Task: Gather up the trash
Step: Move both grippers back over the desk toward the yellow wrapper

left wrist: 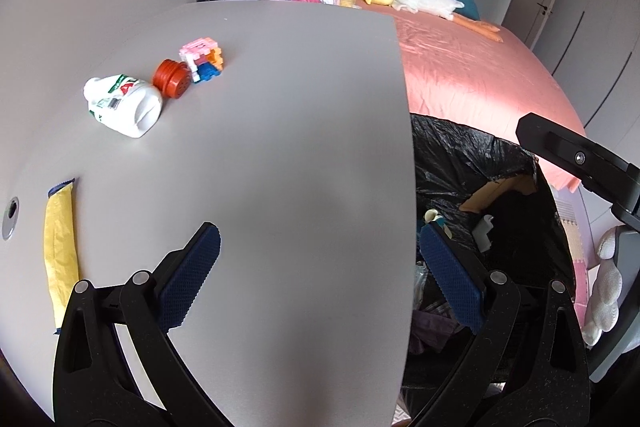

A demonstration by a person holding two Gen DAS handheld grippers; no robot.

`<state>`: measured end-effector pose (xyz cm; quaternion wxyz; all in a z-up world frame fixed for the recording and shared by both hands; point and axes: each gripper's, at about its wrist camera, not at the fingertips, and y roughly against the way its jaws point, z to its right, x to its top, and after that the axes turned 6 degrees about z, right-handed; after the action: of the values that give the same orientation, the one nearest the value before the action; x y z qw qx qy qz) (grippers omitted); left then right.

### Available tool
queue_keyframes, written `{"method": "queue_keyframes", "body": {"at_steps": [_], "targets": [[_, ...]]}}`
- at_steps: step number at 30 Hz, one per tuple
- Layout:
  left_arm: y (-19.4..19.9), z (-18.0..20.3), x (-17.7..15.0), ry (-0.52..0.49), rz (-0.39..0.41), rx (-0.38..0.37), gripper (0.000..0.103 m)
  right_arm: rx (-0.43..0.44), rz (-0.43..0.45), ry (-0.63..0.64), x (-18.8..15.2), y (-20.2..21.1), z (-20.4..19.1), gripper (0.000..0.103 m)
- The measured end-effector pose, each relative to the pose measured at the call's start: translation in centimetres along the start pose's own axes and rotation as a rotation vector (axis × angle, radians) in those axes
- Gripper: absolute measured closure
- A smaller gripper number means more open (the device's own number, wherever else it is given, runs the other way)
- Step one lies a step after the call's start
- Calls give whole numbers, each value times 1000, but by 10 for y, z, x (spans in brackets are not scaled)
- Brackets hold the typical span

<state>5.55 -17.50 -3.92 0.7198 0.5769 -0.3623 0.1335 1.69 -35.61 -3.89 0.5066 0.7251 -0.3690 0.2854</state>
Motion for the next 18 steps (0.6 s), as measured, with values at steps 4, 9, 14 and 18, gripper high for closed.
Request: {"method": "queue_keyframes", "body": {"at_steps": [4, 9, 14, 18], "targets": [[2, -19, -1, 22, 2, 26, 6, 19, -20, 20, 0, -13, -15, 19], [6, -45, -1, 57, 10, 71, 6, 47, -47, 45, 2, -31, -35, 19], [11, -74, -3, 91, 22, 131, 6, 72, -62, 62, 5, -47, -52, 19], [16, -99, -3, 139, 35, 176, 6, 88, -72, 68, 8, -59, -63, 19]]}}
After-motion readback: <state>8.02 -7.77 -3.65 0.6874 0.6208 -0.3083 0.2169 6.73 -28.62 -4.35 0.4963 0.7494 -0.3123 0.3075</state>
